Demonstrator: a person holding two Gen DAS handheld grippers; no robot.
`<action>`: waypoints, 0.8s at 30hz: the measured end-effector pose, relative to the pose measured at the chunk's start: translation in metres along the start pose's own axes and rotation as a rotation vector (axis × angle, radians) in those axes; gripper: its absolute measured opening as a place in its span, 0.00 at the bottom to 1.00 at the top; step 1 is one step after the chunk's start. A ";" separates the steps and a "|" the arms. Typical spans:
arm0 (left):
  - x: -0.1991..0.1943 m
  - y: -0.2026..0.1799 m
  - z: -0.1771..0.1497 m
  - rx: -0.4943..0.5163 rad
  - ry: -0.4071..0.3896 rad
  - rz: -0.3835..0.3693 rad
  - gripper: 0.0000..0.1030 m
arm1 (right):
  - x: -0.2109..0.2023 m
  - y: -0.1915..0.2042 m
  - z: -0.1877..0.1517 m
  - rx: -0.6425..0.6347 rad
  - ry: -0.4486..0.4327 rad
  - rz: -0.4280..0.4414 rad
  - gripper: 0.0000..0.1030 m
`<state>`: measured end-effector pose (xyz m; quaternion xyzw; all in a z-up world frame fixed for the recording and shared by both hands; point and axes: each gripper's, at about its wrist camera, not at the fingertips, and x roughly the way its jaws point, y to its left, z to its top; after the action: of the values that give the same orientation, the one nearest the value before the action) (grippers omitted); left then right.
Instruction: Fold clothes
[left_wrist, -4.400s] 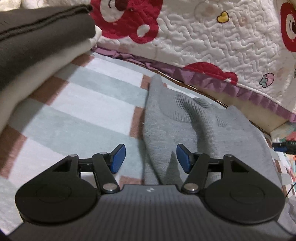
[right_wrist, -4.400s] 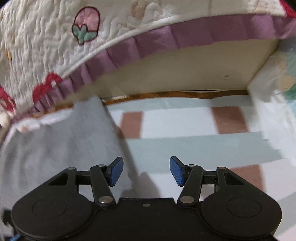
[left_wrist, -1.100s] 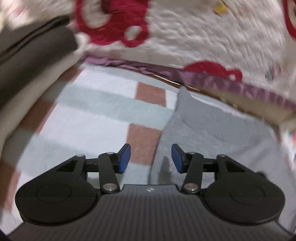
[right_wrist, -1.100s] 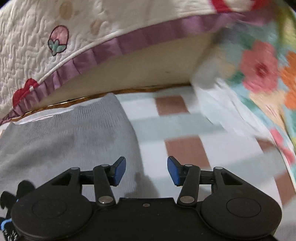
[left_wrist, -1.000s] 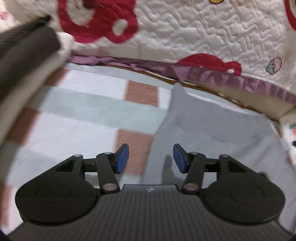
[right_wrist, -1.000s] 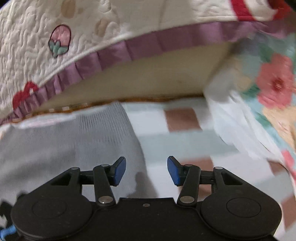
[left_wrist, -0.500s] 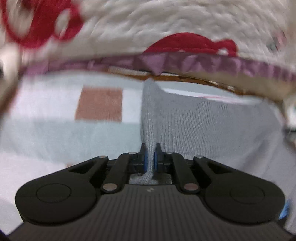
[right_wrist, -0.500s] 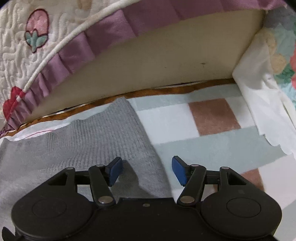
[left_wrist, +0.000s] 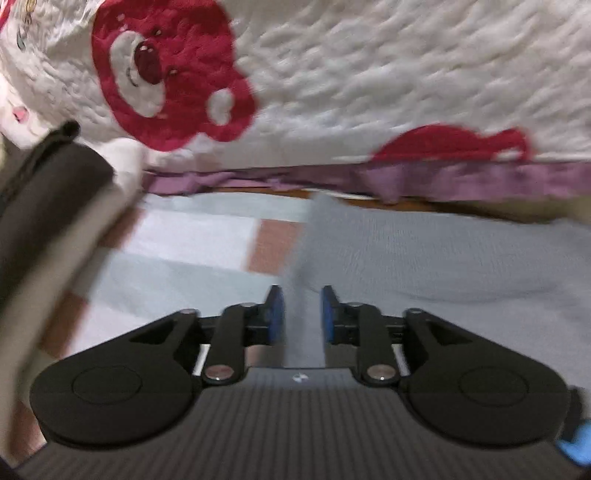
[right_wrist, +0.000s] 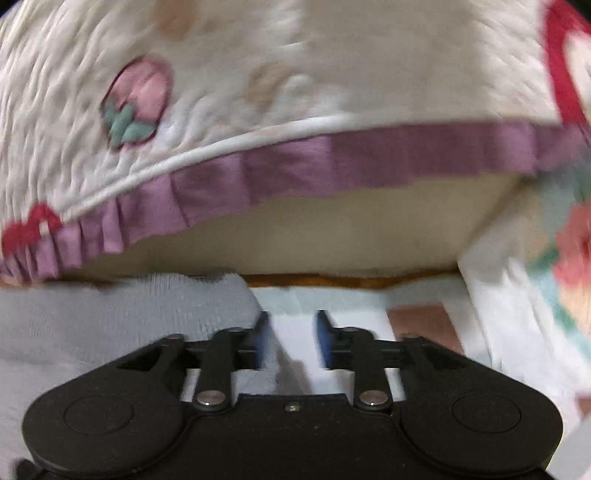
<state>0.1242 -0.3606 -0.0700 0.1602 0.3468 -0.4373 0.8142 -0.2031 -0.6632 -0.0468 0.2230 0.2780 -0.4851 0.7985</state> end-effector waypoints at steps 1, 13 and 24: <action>-0.007 -0.005 -0.006 -0.007 0.016 -0.021 0.46 | -0.008 -0.010 -0.003 0.019 0.006 0.008 0.42; -0.094 -0.095 -0.090 0.050 0.172 -0.241 0.55 | -0.209 -0.143 -0.168 0.293 -0.002 0.156 0.62; -0.170 -0.183 -0.166 0.160 0.073 -0.512 0.61 | -0.294 -0.244 -0.289 0.599 0.003 -0.064 0.62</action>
<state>-0.1606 -0.2683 -0.0596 0.1467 0.3693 -0.6491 0.6487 -0.5985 -0.3960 -0.0894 0.4406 0.1307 -0.5701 0.6810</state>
